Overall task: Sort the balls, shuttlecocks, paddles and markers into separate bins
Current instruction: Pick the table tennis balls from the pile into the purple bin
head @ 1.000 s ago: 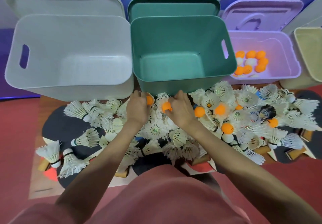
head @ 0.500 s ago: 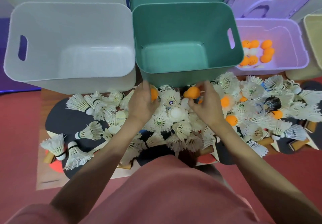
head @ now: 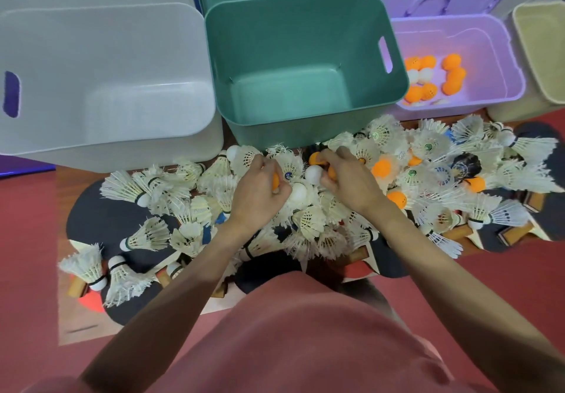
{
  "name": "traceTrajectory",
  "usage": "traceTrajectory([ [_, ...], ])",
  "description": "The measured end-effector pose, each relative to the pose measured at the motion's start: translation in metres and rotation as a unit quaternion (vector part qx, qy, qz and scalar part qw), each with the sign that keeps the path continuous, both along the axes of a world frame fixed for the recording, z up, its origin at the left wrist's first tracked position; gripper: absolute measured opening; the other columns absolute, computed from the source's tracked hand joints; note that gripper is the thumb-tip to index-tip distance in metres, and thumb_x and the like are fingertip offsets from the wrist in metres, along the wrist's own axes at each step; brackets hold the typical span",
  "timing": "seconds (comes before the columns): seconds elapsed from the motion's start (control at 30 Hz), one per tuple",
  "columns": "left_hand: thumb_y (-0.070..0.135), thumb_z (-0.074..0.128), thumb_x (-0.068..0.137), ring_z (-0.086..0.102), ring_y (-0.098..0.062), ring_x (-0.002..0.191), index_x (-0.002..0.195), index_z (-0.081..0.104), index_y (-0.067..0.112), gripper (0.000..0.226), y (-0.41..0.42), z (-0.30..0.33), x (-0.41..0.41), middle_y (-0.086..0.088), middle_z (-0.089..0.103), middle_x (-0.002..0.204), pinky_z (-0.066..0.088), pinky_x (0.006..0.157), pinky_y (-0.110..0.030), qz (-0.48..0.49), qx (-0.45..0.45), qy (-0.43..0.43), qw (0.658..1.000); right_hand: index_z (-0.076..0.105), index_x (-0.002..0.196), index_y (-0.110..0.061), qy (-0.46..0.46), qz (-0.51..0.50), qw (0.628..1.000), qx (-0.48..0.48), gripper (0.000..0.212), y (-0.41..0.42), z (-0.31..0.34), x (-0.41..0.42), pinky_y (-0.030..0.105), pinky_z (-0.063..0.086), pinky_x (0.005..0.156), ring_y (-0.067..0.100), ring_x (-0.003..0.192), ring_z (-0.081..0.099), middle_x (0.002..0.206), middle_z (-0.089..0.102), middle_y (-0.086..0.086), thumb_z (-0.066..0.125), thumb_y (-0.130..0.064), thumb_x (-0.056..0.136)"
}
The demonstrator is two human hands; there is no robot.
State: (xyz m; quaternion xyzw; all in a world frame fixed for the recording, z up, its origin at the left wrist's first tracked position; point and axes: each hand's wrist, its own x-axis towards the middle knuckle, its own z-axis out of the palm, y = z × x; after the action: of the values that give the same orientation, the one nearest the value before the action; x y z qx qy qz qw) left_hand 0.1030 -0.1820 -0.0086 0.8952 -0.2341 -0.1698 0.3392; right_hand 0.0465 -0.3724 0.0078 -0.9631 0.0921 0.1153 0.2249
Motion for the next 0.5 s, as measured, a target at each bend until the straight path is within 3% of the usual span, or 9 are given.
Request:
traceTrajectory([
  [0.07, 0.028, 0.064, 0.086, 0.055, -0.02, 0.072, 0.075, 0.058, 0.012, 0.02, 0.001, -0.003, -0.002, 0.001, 0.051, 0.089, 0.048, 0.06, -0.034, -0.006, 0.01, -0.009, 1.0, 0.048, 0.132, -0.02, 0.025, 0.049, 0.998, -0.028, 0.049, 0.002, 0.0, 0.006, 0.03, 0.038, 0.068, 0.029, 0.093, 0.05, 0.105, 0.043, 0.012, 0.059, -0.01, 0.086],
  [0.13, 0.034, 0.065, 0.087, 0.057, -0.02, 0.072, 0.073, 0.058, 0.015, 0.024, 0.002, -0.003, -0.003, 0.0, 0.056, 0.086, 0.049, 0.061, -0.035, -0.033, 0.032, -0.018, 0.999, 0.049, 0.134, -0.022, 0.042, 0.074, 0.996, -0.036, 0.057, 0.003, 0.001, 0.012, 0.031, 0.038, 0.072, 0.03, 0.099, 0.046, 0.107, 0.04, 0.013, 0.06, 0.0, 0.083],
  [0.3, 0.023, 0.066, 0.086, 0.061, -0.025, 0.081, 0.101, 0.069, 0.018, 0.016, -0.001, -0.005, -0.003, -0.005, 0.056, 0.1, 0.052, 0.059, -0.037, -0.161, 0.099, -0.075, 0.979, 0.059, 0.121, -0.016, 0.057, 0.092, 0.993, -0.042, 0.047, 0.004, -0.001, 0.02, 0.03, 0.035, 0.069, 0.032, 0.102, 0.044, 0.105, 0.038, 0.012, 0.058, 0.006, 0.08],
  [0.4, 0.011, 0.07, 0.08, 0.057, -0.029, 0.072, 0.094, 0.072, 0.013, 0.015, -0.01, -0.004, -0.003, -0.011, 0.053, 0.094, 0.044, 0.048, -0.032, -0.214, 0.123, -0.119, 0.962, 0.061, 0.113, -0.015, 0.048, 0.083, 0.995, -0.032, 0.037, 0.002, -0.002, 0.019, 0.029, 0.034, 0.068, 0.03, 0.1, 0.045, 0.099, 0.033, 0.007, 0.062, 0.001, 0.079],
  [0.5, 0.005, 0.07, 0.075, 0.055, -0.03, 0.065, 0.084, 0.07, 0.008, 0.01, -0.022, -0.001, -0.002, -0.014, 0.05, 0.087, 0.035, 0.048, -0.03, -0.256, 0.181, -0.147, 0.938, 0.059, 0.112, -0.015, 0.019, 0.037, 0.999, -0.009, 0.035, -0.005, 0.003, 0.013, 0.029, 0.037, 0.07, 0.027, 0.095, 0.045, 0.098, 0.03, 0.004, 0.069, -0.01, 0.079],
])
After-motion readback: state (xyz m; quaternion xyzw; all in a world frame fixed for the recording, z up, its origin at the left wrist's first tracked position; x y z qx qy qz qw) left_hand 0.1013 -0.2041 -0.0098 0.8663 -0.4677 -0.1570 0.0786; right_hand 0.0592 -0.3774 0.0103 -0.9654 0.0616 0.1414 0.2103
